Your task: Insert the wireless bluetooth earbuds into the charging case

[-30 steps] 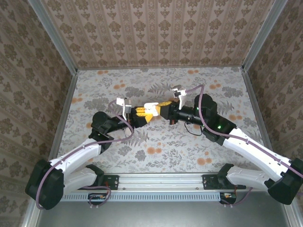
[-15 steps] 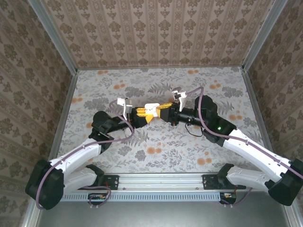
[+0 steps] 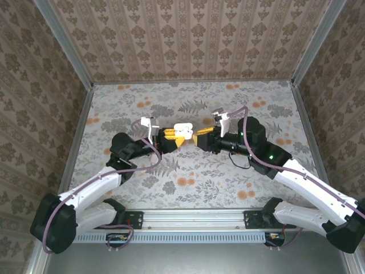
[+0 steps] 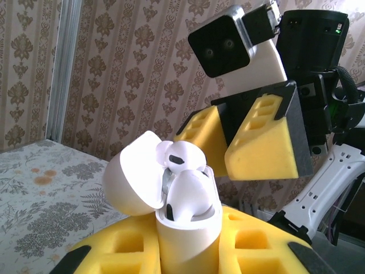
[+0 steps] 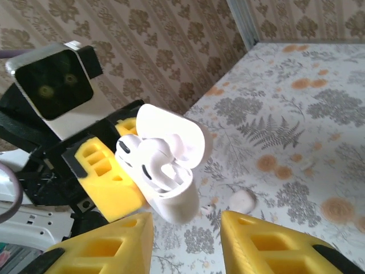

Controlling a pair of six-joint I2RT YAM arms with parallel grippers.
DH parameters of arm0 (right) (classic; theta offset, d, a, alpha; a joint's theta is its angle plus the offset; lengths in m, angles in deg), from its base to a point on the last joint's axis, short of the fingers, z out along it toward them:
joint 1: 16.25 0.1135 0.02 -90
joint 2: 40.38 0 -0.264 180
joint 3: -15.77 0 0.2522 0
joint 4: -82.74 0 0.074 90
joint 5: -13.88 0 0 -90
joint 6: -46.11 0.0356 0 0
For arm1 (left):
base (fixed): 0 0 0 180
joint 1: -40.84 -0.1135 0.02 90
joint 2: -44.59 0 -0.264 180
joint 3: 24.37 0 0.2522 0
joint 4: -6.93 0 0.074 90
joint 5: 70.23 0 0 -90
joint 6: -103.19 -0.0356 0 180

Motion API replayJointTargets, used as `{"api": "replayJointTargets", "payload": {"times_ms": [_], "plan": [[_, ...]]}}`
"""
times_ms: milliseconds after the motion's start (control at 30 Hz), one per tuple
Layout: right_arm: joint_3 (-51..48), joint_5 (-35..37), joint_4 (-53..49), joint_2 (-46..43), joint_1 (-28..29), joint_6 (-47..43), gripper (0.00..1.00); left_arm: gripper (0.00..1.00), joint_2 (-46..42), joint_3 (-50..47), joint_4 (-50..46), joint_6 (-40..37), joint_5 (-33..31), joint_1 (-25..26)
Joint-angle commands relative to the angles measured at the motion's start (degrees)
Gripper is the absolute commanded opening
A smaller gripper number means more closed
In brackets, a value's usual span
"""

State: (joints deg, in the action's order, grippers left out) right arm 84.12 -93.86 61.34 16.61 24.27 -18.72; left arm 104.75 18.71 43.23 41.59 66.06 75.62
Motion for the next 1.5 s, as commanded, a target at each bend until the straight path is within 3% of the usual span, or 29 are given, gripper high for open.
{"api": "replayJointTargets", "payload": {"times_ms": [0, 200, 400, 600, 1467], "plan": [[5.50, 5.16, -8.57, -0.23, 0.21, -1.03, 0.37, 0.03, -1.51, 2.73, -5.20, -4.97, -0.49, 0.28], [12.94, 13.08, -18.68, 2.34, 3.57, -0.71, 0.40, 0.03, -3.20, 4.54, -19.30, -15.24, -4.92, 1.33], [20.35, 21.68, -26.79, 8.96, 9.75, -0.74, 0.45, 0.03, -3.12, 5.02, -22.73, -18.99, -7.61, 1.69], [25.79, 22.57, -30.65, 14.49, 10.33, 1.78, 0.50, 0.03, -3.40, 4.83, -23.65, -19.61, -7.43, 2.04], [30.45, 21.52, -35.12, 20.98, 9.27, 2.08, 0.48, 0.03, -4.88, 4.54, -24.10, -20.05, -6.64, 2.57]]}}
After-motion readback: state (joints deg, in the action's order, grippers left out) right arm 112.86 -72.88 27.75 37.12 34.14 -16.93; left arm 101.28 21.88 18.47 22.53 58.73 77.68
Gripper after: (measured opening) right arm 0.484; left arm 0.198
